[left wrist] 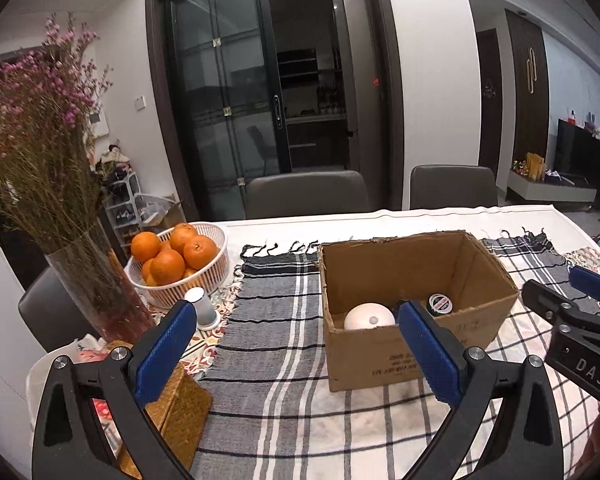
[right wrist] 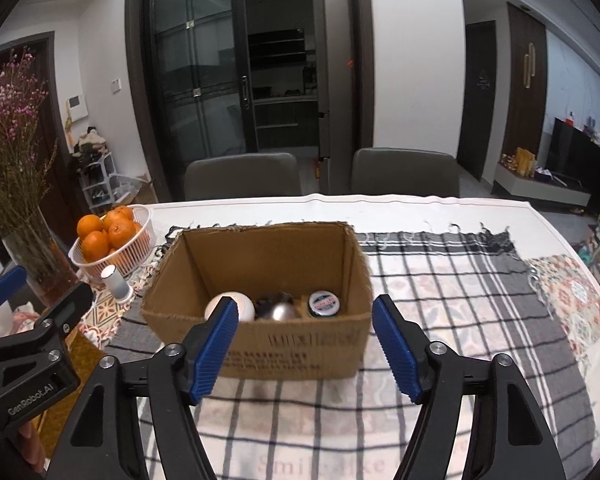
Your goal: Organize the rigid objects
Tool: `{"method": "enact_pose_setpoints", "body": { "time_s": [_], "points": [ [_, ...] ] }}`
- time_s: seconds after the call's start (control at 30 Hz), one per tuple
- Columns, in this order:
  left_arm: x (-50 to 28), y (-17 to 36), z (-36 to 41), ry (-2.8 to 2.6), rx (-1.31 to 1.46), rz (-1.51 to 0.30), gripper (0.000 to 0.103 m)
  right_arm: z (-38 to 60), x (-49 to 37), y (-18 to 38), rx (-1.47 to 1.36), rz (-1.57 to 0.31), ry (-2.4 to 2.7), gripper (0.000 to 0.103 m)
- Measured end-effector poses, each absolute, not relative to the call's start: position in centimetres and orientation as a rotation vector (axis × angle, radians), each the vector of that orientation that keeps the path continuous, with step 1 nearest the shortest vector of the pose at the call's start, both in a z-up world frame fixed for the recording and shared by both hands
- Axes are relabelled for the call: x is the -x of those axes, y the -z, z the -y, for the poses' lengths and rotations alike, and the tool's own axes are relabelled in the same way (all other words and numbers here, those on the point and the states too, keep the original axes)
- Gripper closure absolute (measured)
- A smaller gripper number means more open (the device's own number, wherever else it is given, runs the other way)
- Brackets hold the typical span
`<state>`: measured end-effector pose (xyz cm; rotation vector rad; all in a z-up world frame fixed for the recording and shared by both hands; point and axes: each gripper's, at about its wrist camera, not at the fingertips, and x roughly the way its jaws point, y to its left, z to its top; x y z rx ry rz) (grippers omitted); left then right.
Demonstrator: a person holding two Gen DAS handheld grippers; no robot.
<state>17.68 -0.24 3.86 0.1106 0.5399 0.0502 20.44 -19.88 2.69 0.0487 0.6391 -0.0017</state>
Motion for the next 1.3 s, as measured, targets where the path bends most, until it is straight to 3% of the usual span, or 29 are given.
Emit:
{"method": "enact_pose_setpoints", "body": {
  "time_s": [0.53, 1.3],
  "points": [
    [-10.5, -4.9, 0.4, -0.019, -0.081, -0.497, 0.0, 20.6, -12.1, -4.7, -0.044, -0.569, 0.046, 0.025],
    [-7.9, -4.5, 0.7, -0.011, -0.093, -0.492, 0.0, 21.0, -9.0, -4.2, -0.054, -0.577, 0.054, 0.023]
  ]
}}
